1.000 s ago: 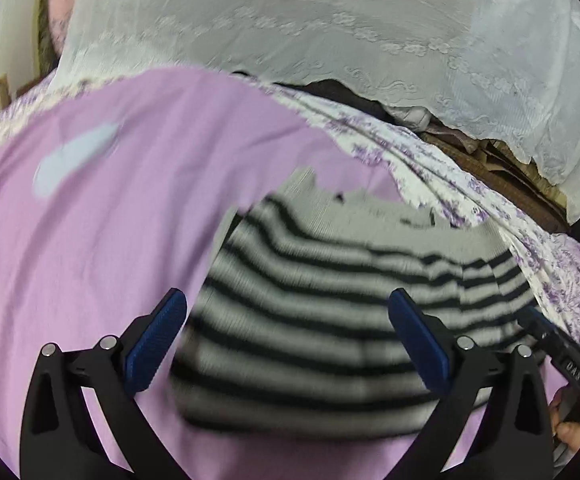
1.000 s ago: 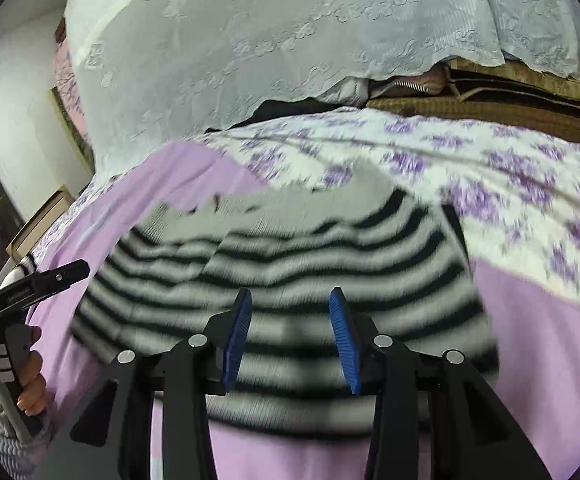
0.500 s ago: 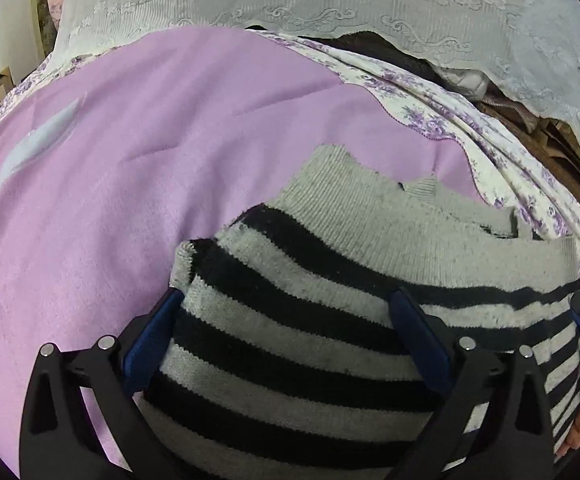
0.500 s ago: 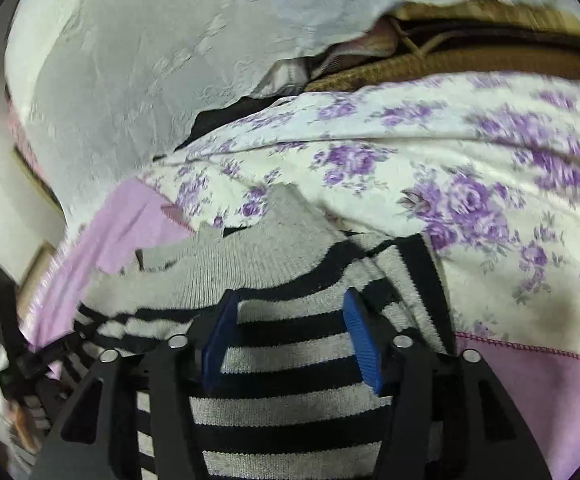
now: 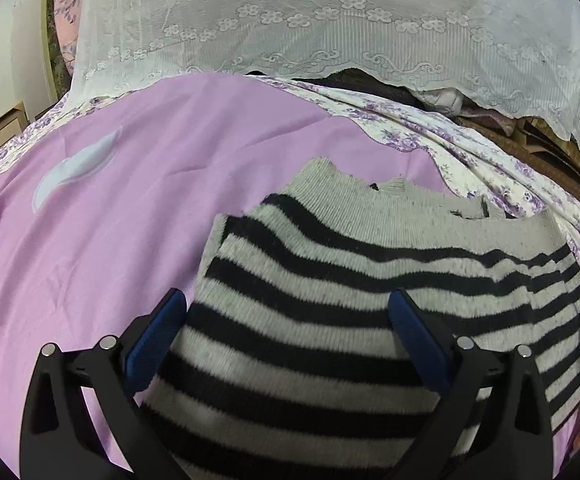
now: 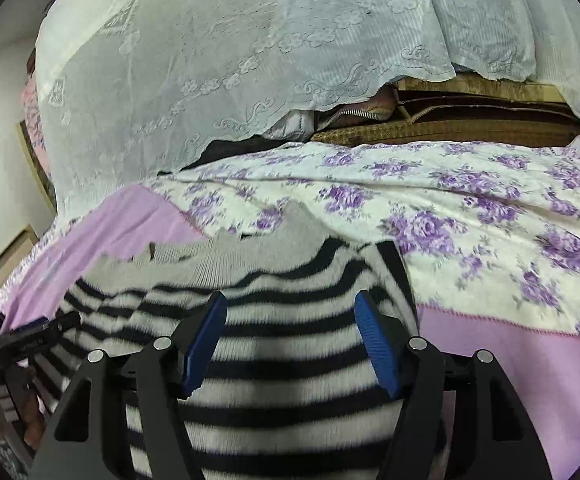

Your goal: Fold small clothes

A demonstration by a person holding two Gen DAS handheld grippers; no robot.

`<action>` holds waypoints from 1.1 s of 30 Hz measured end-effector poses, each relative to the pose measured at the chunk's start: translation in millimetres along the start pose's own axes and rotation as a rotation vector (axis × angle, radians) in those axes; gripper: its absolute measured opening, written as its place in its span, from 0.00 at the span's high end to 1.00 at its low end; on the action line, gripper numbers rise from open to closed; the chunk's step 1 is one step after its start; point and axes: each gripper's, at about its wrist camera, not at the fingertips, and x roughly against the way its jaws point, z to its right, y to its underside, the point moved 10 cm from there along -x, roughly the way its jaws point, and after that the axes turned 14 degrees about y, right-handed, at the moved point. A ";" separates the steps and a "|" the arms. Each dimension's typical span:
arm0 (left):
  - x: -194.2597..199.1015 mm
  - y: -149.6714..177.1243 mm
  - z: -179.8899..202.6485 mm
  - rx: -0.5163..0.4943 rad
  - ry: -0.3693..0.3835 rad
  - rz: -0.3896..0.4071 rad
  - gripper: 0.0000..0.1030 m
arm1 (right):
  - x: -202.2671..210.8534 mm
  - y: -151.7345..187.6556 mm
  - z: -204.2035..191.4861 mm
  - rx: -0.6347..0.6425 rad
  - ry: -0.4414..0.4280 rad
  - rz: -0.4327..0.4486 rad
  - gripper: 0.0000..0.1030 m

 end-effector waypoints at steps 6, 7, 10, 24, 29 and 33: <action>5.5 16.9 -1.4 -0.012 -0.015 -0.033 0.04 | 10.3 20.9 2.5 0.014 0.015 -0.046 0.33; 4.8 20.3 -1.6 -0.017 -0.019 -0.046 0.04 | 10.0 23.6 1.8 0.020 0.018 -0.057 0.31; 6.1 27.7 -2.3 -0.024 -0.027 -0.061 0.04 | 10.0 30.3 0.6 0.040 0.028 -0.077 0.28; 31.6 50.0 -12.7 -0.014 -0.043 -0.062 0.04 | 27.8 55.7 -7.5 0.190 0.130 -0.096 0.20; 42.7 57.4 -17.1 0.003 -0.038 -0.058 0.04 | 38.9 63.4 -6.8 0.197 0.124 -0.097 0.16; 51.2 61.2 -18.4 0.009 -0.042 -0.047 0.04 | 46.3 72.9 -5.8 0.195 0.114 -0.116 0.09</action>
